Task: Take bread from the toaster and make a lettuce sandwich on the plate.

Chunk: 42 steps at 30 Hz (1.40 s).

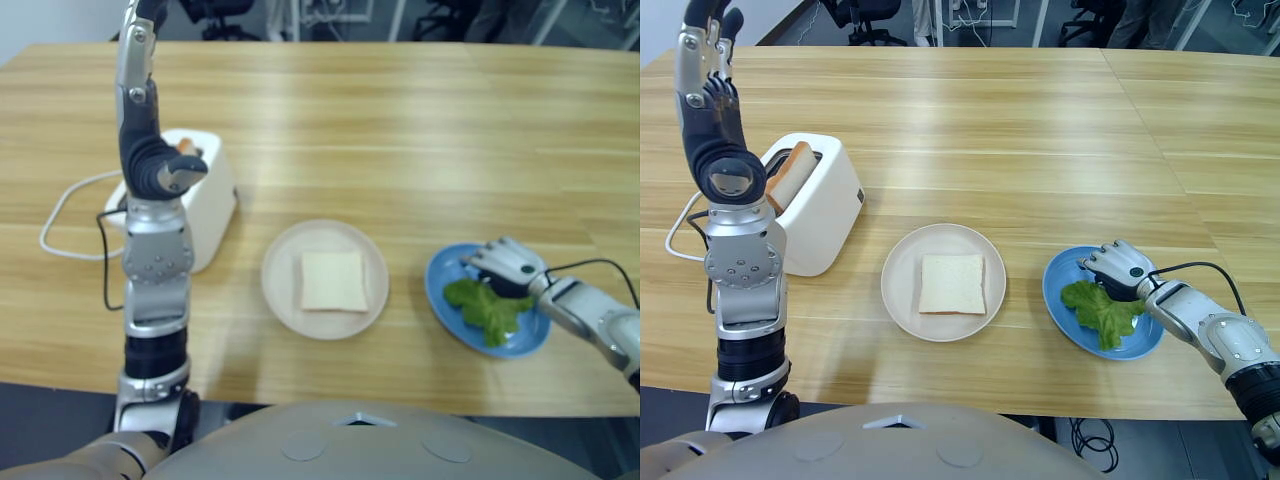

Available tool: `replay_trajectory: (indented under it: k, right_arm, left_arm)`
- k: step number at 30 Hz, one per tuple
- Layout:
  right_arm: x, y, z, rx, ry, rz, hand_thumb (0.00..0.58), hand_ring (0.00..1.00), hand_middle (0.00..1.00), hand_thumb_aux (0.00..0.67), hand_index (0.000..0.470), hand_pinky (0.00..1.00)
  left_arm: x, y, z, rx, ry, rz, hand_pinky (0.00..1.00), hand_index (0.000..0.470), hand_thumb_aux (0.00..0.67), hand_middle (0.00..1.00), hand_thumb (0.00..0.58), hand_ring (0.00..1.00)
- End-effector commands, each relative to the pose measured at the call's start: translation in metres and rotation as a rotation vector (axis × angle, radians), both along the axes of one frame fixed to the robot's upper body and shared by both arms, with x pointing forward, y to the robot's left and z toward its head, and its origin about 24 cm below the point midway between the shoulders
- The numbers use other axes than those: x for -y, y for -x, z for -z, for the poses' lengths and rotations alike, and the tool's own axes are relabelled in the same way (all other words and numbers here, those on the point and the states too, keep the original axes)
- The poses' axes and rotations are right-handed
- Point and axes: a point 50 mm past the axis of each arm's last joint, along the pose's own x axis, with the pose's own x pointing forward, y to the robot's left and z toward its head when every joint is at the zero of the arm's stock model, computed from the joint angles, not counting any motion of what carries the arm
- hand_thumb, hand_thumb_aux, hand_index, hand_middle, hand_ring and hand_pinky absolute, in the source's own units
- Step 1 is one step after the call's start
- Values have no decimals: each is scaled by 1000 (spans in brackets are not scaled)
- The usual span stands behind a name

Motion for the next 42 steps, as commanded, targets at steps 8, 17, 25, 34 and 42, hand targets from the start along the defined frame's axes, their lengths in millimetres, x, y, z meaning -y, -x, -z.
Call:
replay_trajectory:
  k: [8,17,25,34,42]
  right_arm:
    - [16,-7,-12,117,-41,50,580,1000,1000,670,460,1000]
    - [32,-5,-34,203,-113,86,580,1000,1000,670,460,1000]
    - [46,16,-50,99,-83,133,0,0,0,0,0,0]
    - [39,30,-37,-110,-18,103,0,0,0,0,0,0]
    - [32,26,-16,-162,30,61,0,0,0,0,0,0]
  left_arm:
    - [1,-3,1,-5,-12,-5,0,0,0,0,0,0]
    - [4,-3,3,-9,-8,-5,0,0,0,0,0,0]
    - [3,-2,3,-9,-7,-12,0,0,0,0,0,0]
    - [4,-2,4,-8,-5,-11,0,0,0,0,0,0]
    - [5,-3,3,-5,-12,-6,0,0,0,0,0,0]
